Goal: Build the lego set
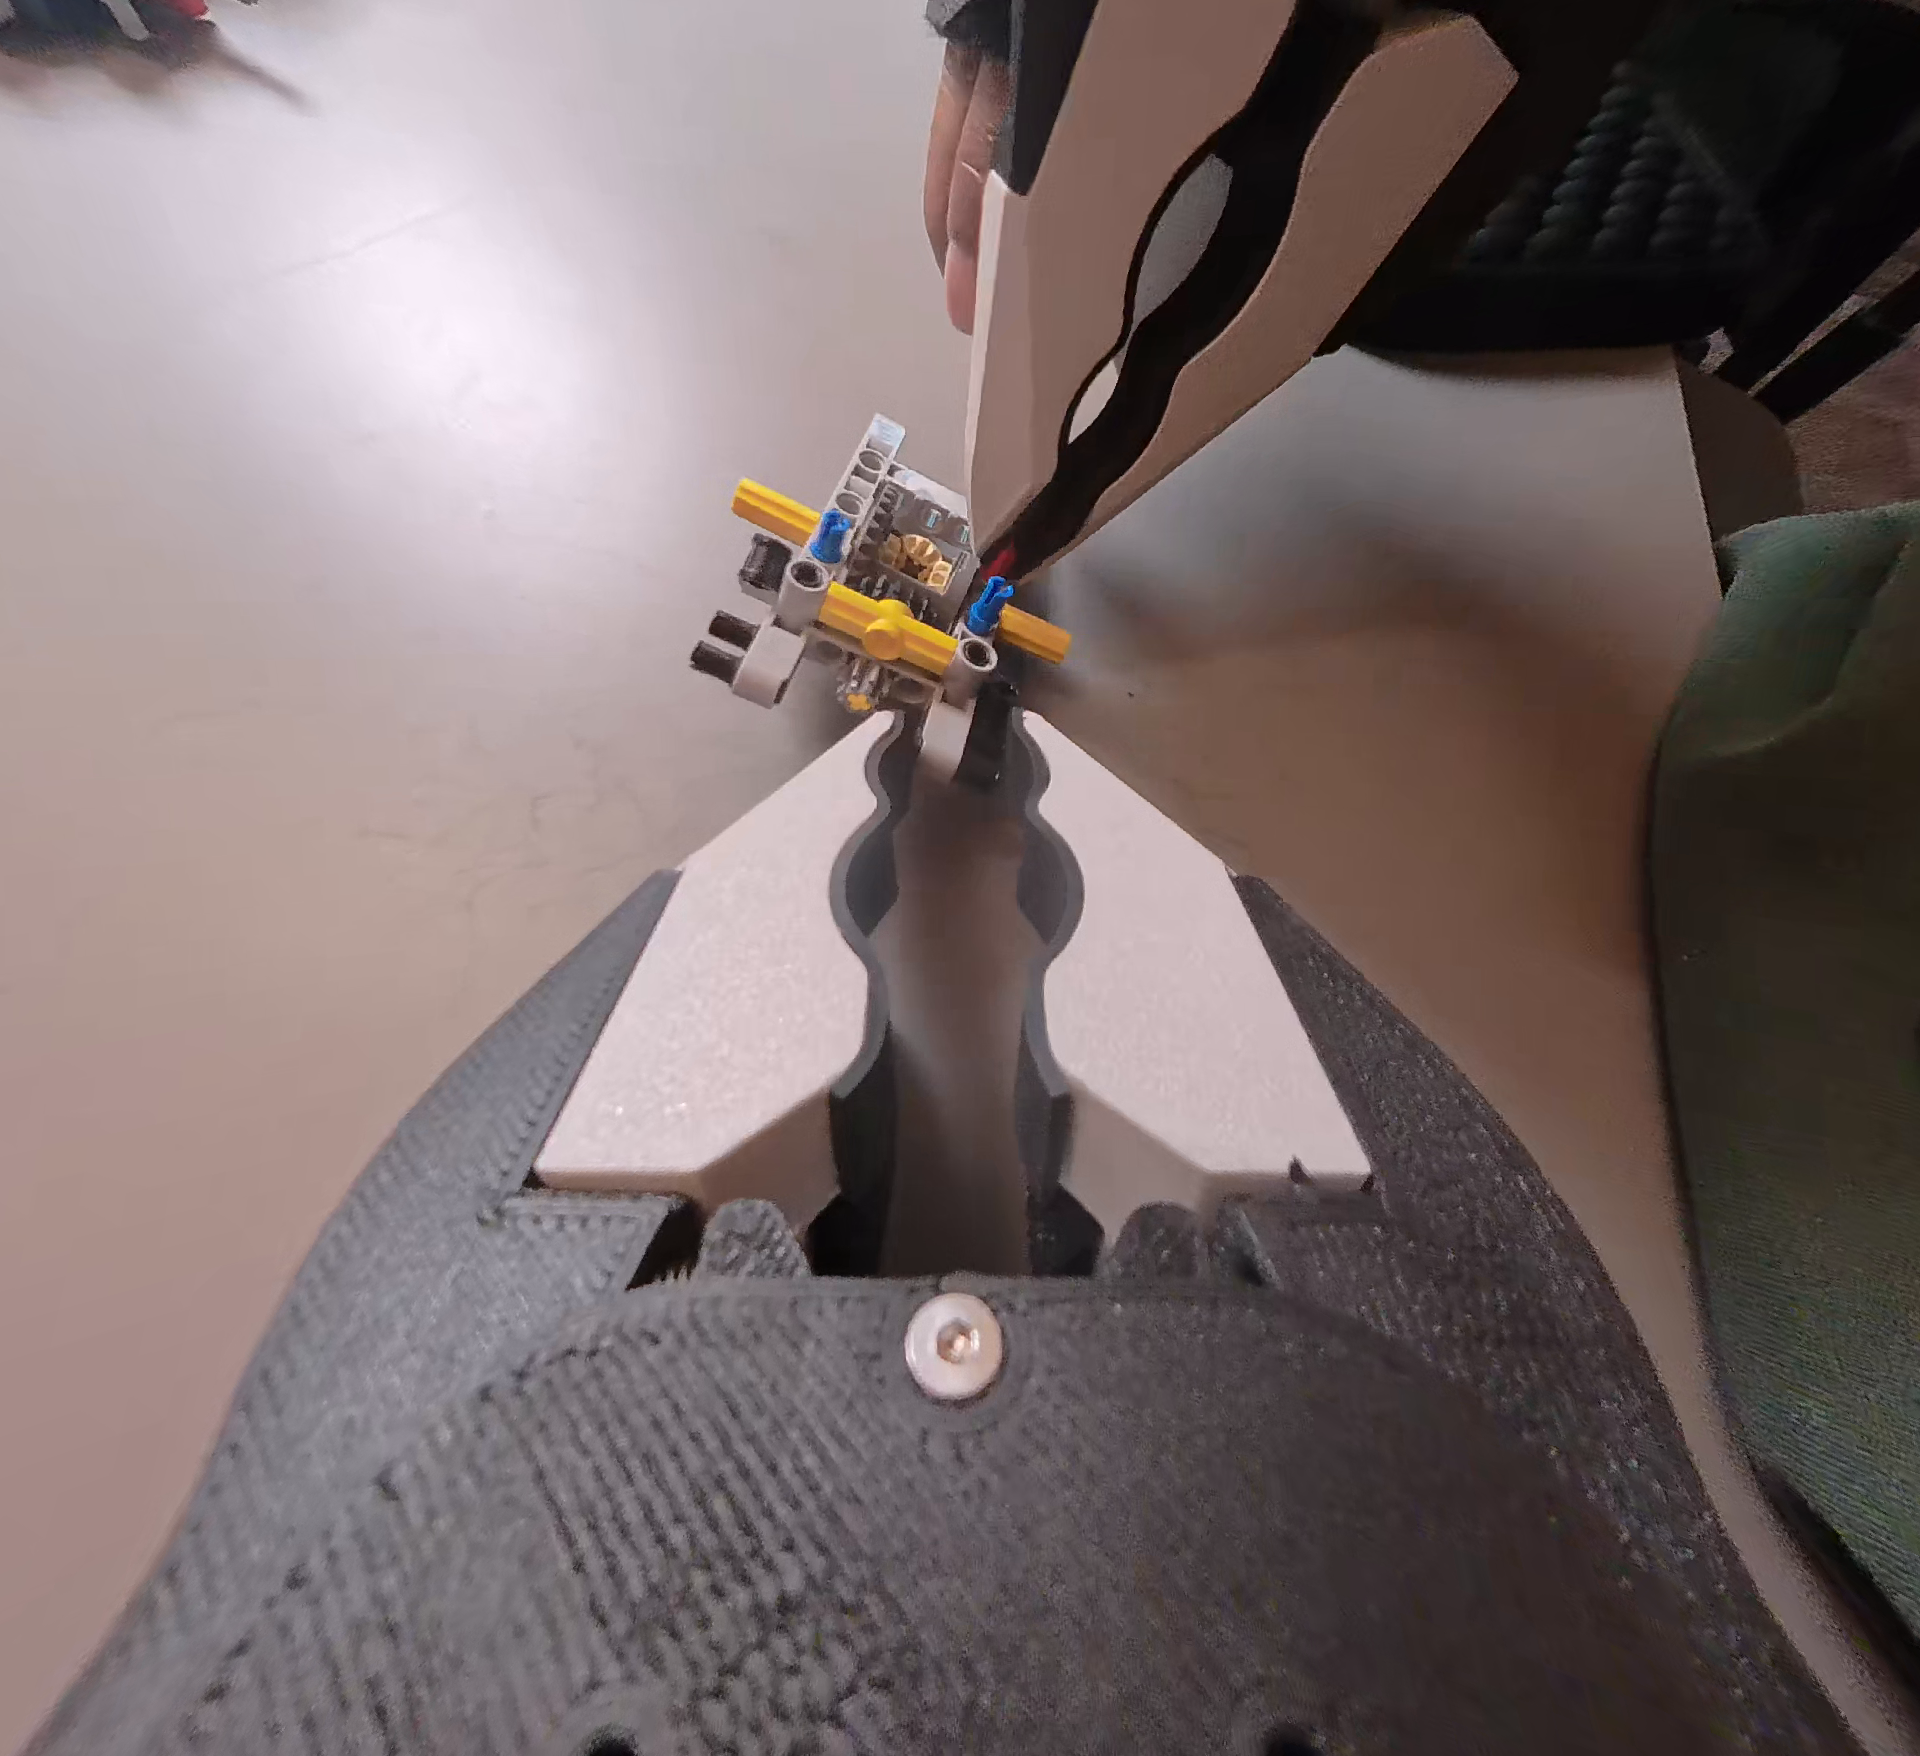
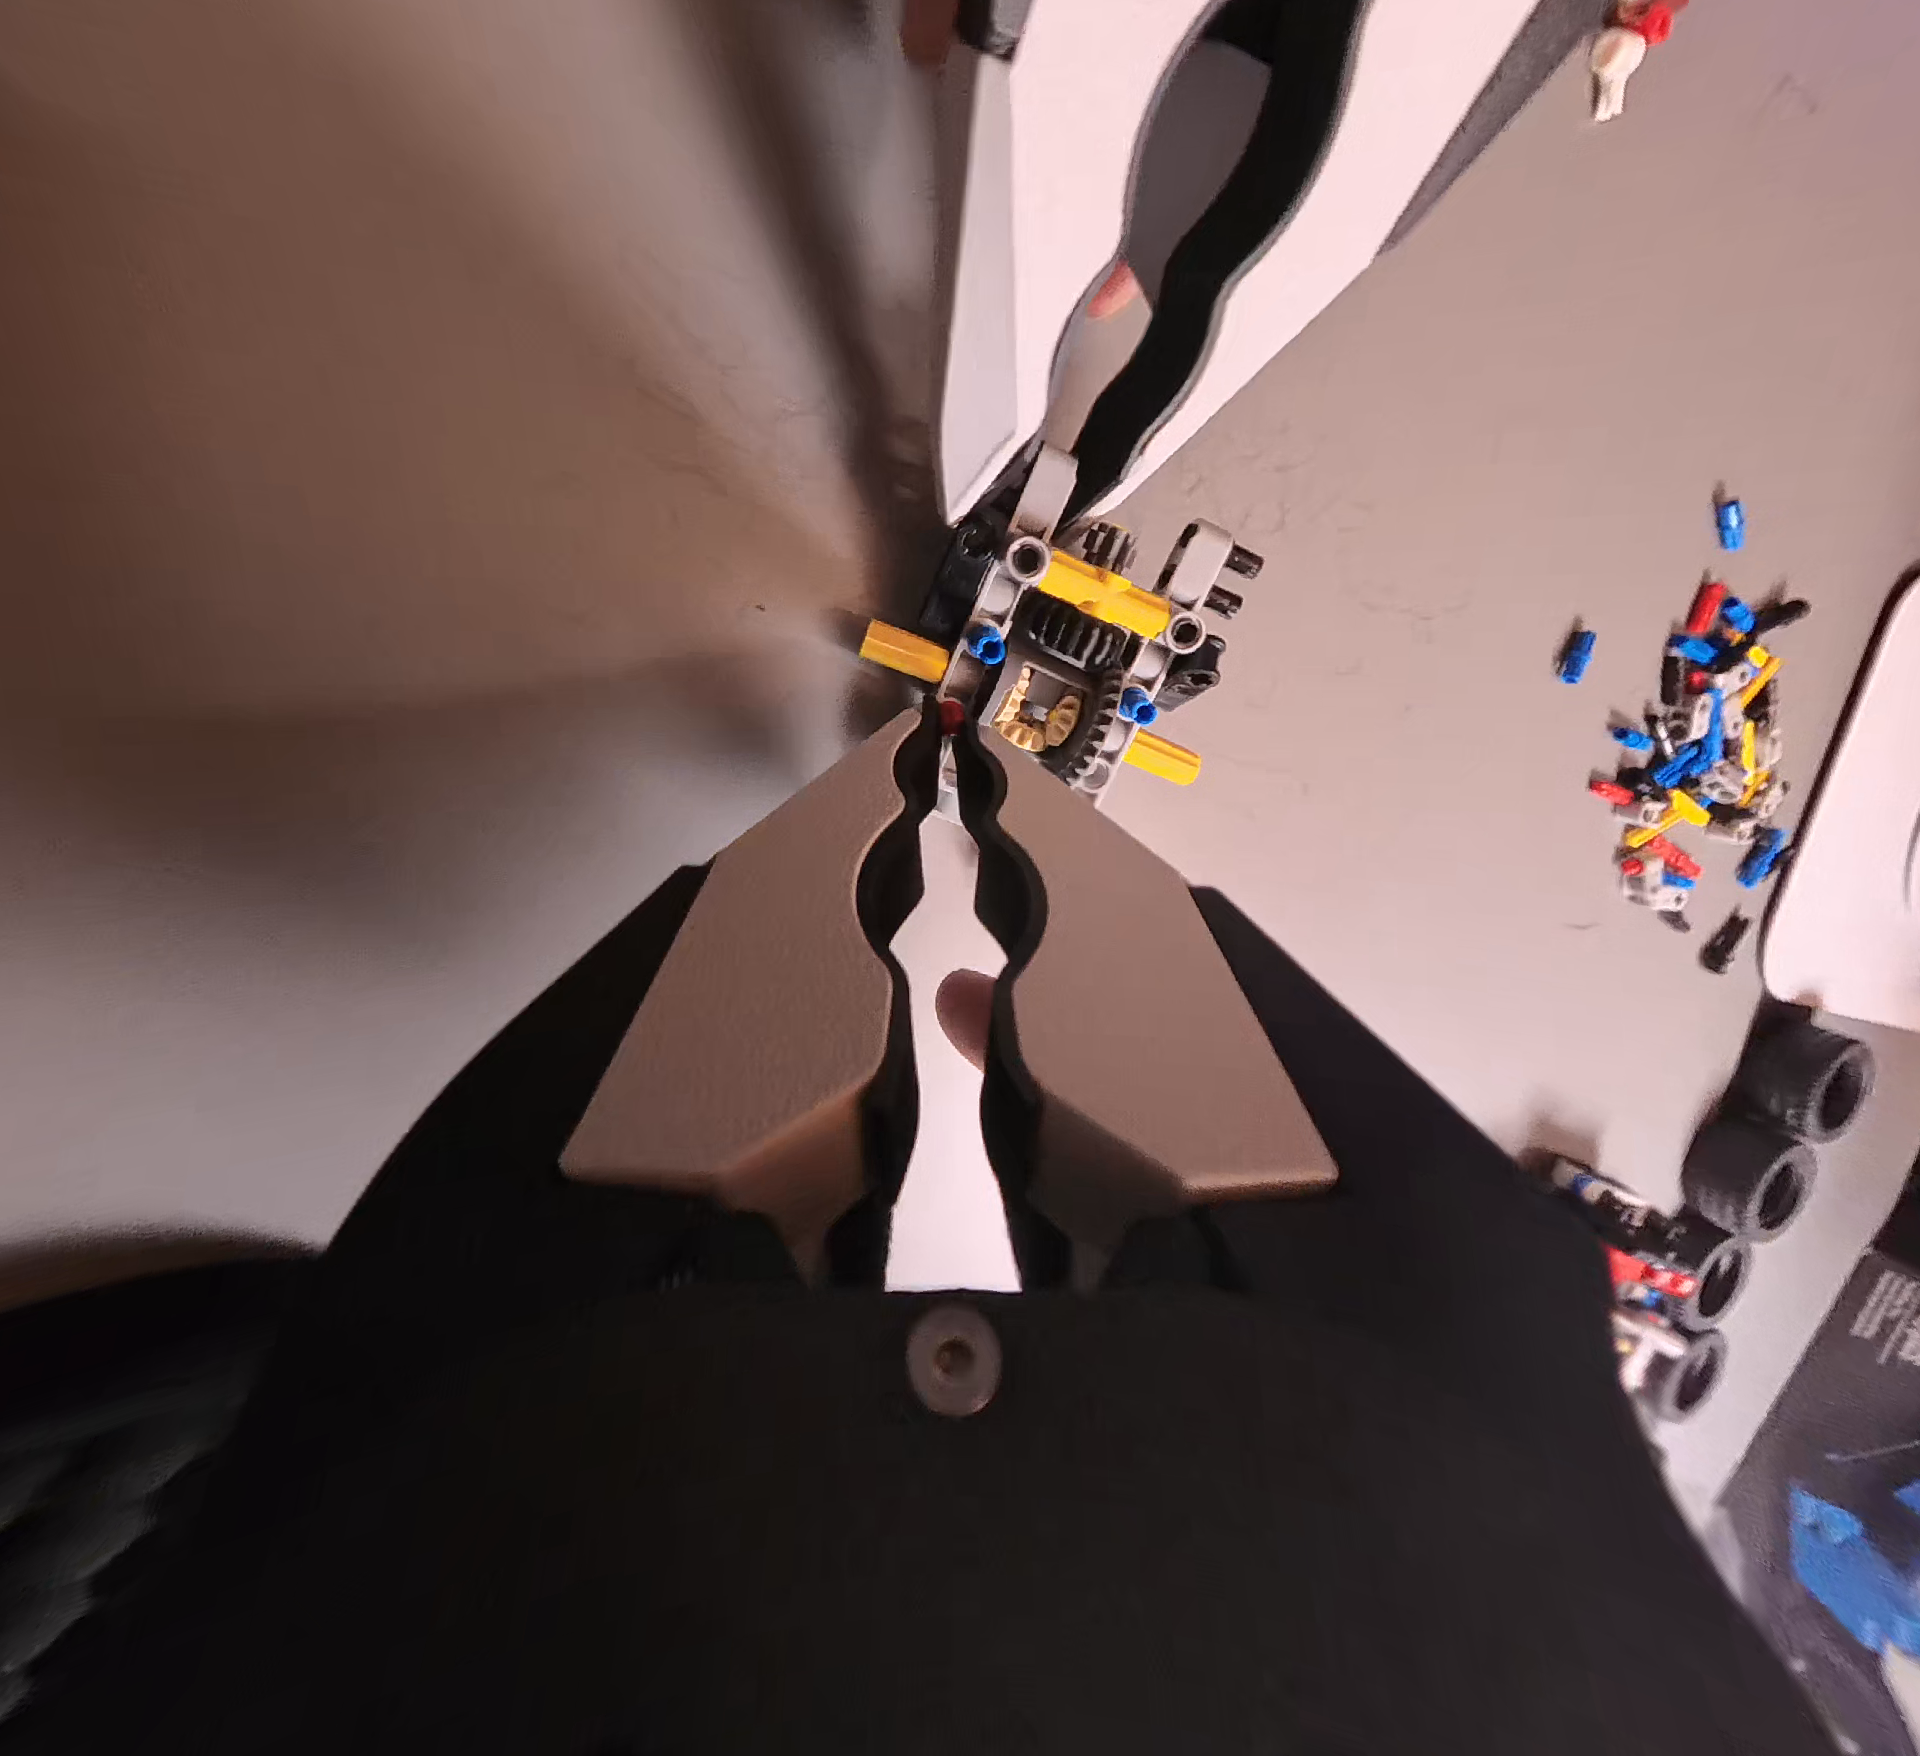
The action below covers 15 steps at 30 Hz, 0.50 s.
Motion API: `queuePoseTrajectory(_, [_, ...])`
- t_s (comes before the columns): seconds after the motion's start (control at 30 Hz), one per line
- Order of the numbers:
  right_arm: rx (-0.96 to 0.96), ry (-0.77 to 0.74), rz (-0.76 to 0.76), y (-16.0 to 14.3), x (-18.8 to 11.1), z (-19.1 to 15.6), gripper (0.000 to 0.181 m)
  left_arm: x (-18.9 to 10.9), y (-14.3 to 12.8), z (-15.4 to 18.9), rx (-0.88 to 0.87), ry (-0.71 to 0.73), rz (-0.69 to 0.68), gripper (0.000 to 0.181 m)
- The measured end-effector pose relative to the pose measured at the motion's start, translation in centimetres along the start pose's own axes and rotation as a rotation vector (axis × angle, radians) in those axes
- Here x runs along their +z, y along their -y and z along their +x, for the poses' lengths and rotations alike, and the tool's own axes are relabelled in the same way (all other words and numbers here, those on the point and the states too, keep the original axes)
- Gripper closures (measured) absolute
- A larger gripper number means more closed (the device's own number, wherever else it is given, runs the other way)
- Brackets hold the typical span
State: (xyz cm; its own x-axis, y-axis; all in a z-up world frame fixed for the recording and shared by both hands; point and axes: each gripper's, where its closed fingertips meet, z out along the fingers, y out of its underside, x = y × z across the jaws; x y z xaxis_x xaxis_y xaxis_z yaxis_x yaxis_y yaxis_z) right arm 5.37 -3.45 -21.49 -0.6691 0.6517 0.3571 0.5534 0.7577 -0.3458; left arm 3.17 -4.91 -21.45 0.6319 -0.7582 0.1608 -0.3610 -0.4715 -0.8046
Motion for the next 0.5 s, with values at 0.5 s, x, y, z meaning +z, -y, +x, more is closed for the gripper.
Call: queuePoseTrajectory(0.5, [0.653,-0.009,0.126,-0.3,-0.3,0.5,0.169,-0.3,0.9,-0.3,0.019,0.08,0.039,0.166])
